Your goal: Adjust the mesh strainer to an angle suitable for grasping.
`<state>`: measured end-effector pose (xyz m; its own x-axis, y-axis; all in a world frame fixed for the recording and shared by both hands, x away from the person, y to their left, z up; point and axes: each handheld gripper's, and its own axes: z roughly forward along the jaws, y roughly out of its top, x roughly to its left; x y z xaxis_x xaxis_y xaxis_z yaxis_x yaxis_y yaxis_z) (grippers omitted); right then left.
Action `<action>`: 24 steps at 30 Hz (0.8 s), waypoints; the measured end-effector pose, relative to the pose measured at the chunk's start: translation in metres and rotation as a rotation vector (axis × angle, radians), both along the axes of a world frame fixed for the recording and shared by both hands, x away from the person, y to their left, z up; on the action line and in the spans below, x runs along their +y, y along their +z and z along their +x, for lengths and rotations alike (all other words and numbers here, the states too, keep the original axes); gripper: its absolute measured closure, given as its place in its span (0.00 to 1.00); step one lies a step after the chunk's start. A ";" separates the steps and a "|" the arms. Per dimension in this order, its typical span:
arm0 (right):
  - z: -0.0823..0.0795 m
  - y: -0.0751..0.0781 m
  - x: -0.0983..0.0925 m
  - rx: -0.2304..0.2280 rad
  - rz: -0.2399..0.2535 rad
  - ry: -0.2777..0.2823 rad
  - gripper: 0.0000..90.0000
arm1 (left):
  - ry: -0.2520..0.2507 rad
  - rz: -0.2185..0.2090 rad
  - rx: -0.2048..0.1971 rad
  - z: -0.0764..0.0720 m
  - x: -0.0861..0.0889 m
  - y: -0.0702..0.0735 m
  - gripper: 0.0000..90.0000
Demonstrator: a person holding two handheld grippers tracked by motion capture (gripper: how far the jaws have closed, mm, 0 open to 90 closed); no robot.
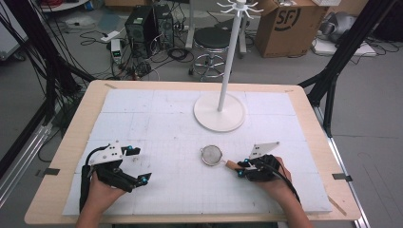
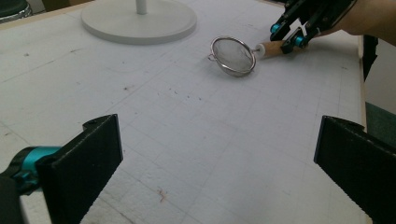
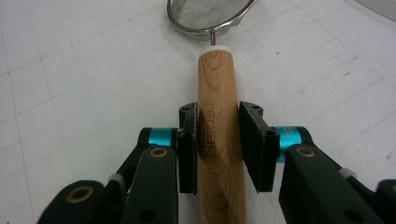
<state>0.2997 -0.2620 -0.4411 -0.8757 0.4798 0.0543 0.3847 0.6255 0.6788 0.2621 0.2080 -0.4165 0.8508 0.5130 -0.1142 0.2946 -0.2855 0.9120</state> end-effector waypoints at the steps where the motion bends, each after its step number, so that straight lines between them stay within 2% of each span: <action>1: 0.001 0.000 0.001 -0.002 -0.001 -0.001 0.77 | -0.001 0.002 -0.003 0.000 0.001 0.000 0.02; 2: 0.002 0.000 0.003 0.010 -0.001 0.002 0.77 | -0.001 0.001 -0.004 0.000 0.001 0.000 0.02; 9: 0.005 0.000 0.029 0.014 -0.024 0.069 0.78 | -0.001 -0.002 -0.008 0.000 0.001 0.002 0.02; 10: 0.006 0.000 0.040 0.014 -0.027 0.091 0.78 | -0.001 -0.004 -0.008 -0.001 0.002 0.002 0.02; 15: 0.005 0.001 0.066 0.013 -0.040 0.164 0.78 | -0.003 -0.001 -0.011 -0.001 0.003 0.002 0.02; 24: 0.005 -0.001 0.098 0.013 -0.023 0.233 0.78 | -0.002 0.000 -0.008 -0.001 0.003 0.001 0.02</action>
<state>0.3051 -0.1639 -0.4417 -0.9623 0.2660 0.0572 0.2364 0.7137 0.6594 0.2609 0.2107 -0.4153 0.8527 0.5113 -0.1070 0.2862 -0.2861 0.9145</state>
